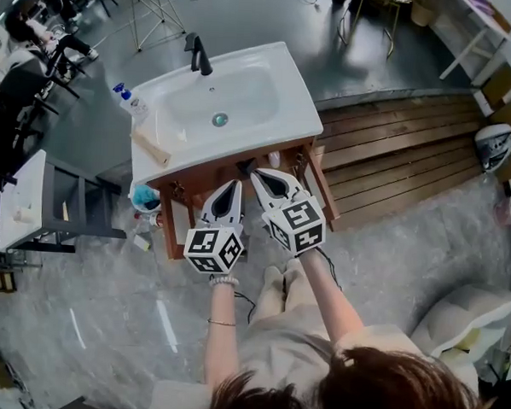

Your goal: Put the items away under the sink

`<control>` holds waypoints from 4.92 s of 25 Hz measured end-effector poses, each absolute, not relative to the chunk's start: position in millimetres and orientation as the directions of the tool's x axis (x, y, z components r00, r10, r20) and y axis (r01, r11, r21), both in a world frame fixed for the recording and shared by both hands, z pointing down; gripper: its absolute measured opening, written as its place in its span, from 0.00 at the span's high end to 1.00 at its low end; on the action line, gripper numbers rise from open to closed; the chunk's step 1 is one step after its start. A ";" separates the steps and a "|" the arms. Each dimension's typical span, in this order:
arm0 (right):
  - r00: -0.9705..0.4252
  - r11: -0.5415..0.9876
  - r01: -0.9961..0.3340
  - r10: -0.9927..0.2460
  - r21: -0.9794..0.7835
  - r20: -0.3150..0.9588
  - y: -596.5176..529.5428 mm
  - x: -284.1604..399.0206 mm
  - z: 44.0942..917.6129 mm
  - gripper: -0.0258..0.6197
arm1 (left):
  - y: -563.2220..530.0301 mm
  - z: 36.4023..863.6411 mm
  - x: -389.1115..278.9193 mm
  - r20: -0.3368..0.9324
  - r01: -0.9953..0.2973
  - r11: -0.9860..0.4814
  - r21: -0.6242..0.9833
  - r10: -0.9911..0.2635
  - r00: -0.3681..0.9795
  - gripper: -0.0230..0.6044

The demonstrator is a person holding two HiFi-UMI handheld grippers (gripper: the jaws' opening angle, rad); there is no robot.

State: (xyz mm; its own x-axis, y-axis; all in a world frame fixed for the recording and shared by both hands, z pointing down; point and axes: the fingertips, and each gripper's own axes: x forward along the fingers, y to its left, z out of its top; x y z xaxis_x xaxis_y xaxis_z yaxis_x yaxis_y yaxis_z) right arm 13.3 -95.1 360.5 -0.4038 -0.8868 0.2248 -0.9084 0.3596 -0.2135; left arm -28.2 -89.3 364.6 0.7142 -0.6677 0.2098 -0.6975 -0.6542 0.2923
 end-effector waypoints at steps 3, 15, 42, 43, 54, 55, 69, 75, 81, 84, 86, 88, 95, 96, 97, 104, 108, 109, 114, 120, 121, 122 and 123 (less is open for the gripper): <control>-0.409 0.365 -0.906 -0.886 -0.214 0.221 -93.3 13.2 355.1 0.93 | -85.2 361.2 -28.8 0.212 -0.700 -0.652 0.290 -0.670 0.712 0.96; -0.438 0.389 -0.888 -0.877 -0.246 0.196 -90.2 12.6 343.5 0.93 | -82.3 347.6 -35.0 0.188 -0.719 -0.632 0.290 -0.699 0.690 0.96; -0.647 0.617 -0.743 -0.761 -0.259 0.047 -96.5 -24.3 286.2 0.93 | -58.0 310.9 -114.7 0.110 -0.864 -0.437 0.250 -0.874 0.474 0.96; -0.658 0.627 -0.734 -0.751 -0.261 0.047 -96.1 -28.9 286.5 0.93 | -56.0 310.2 -118.6 0.109 -0.869 -0.427 0.249 -0.880 0.463 0.96; -0.745 0.699 -0.647 -0.664 -0.305 0.060 -111.5 -91.1 301.9 0.93 | -49.1 326.2 -174.3 0.147 -0.911 -0.324 0.256 -0.918 0.368 0.96; -0.751 0.705 -0.642 -0.657 -0.302 0.063 -113.8 -97.1 302.1 0.93 | -52.0 326.2 -179.3 0.145 -0.912 -0.318 0.258 -0.921 0.362 0.96; -0.711 0.662 -0.684 -0.699 -0.305 0.076 -187.3 -127.3 309.5 0.93 | -140.2 323.5 -211.8 0.134 -0.880 -0.402 0.254 -0.886 0.444 0.96; -0.702 0.650 -0.694 -0.706 -0.308 0.091 -214.0 -151.5 314.9 0.93 | -173.2 329.3 -225.7 0.154 -0.862 -0.438 0.255 -0.862 0.484 0.96; -0.692 0.644 -0.710 -0.714 -0.286 0.110 -236.3 -175.6 317.9 0.93 | -198.2 332.7 -245.5 0.161 -0.849 -0.465 0.251 -0.845 0.510 0.96; -0.689 0.645 -0.715 -0.714 -0.270 0.120 -245.5 -188.5 319.2 0.93 | -206.8 336.2 -254.7 0.170 -0.842 -0.481 0.245 -0.834 0.525 0.96; -0.691 0.646 -0.713 -0.713 -0.273 0.120 -250.3 -198.7 318.8 0.93 | -211.4 338.3 -260.9 0.176 -0.836 -0.495 0.237 -0.824 0.538 0.96; -0.694 0.649 -0.711 -0.710 -0.272 0.120 -251.8 -209.3 319.3 0.93 | -214.3 339.8 -267.1 0.180 -0.832 -0.505 0.230 -0.818 0.547 0.96; -0.713 0.672 -0.699 -0.681 -0.244 0.168 -258.4 -239.1 328.2 0.93 | -223.9 343.7 -287.0 0.184 -0.834 -0.502 0.228 -0.819 0.543 0.96; -0.716 0.678 -0.697 -0.675 -0.235 0.178 -259.0 -242.0 329.7 0.93 | -225.3 344.4 -289.1 0.184 -0.836 -0.496 0.234 -0.822 0.539 0.96; -0.719 0.683 -0.695 -0.669 -0.227 0.189 -260.2 -244.2 331.6 0.93 | -226.7 345.8 -290.2 0.187 -0.838 -0.491 0.238 -0.824 0.535 0.96; -0.731 0.693 -0.681 -0.629 -0.236 0.265 -292.1 -255.8 350.9 0.93 | -242.3 359.0 -293.3 0.230 -0.848 -0.469 0.245 -0.822 0.521 0.96; -0.750 0.729 -0.650 -0.569 -0.215 0.336 -302.9 -272.3 367.4 0.93 | -256.4 364.9 -304.4 0.238 -0.866 -0.418 0.274 -0.843 0.482 0.96; -0.753 0.737 -0.643 -0.557 -0.210 0.350 -305.9 -274.6 371.1 0.93 | -260.3 367.6 -305.4 0.243 -0.868 -0.407 0.282 -0.845 0.476 0.96; -0.752 0.753 -0.626 -0.516 -0.201 0.410 -326.5 -277.5 387.3 0.93 | -276.3 384.5 -304.9 0.275 -0.873 -0.375 0.311 -0.844 0.461 0.96; -0.731 0.752 -0.629 -0.487 -0.196 0.477 -344.6 -275.6 411.1 0.92 | -289.8 397.8 -305.8 0.301 -0.879 -0.347 0.328 -0.843 0.446 0.96; -0.728 0.751 -0.630 -0.482 -0.197 0.487 -347.6 -276.0 415.3 0.89 | -292.3 399.7 -306.0 0.304 -0.879 -0.344 0.329 -0.843 0.444 0.96; -0.725 0.751 -0.630 -0.477 -0.199 0.497 -350.5 -276.3 419.0 0.86 | -294.6 401.4 -305.9 0.307 -0.880 -0.342 0.330 -0.842 0.443 0.96; -0.722 0.749 -0.631 -0.472 -0.201 0.506 -353.3 -276.5 422.3 0.85 | -296.7 403.0 -305.8 0.310 -0.880 -0.340 0.331 -0.842 0.442 0.96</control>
State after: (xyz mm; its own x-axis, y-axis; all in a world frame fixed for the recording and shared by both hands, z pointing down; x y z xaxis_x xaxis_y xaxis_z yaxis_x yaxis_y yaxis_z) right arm -276.5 -353.3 422.3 -0.7219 -0.4720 0.5060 -0.6308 0.7495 -0.2009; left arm -305.8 -296.7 403.0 0.4417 -0.8419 0.3101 -0.8803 -0.3400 0.3309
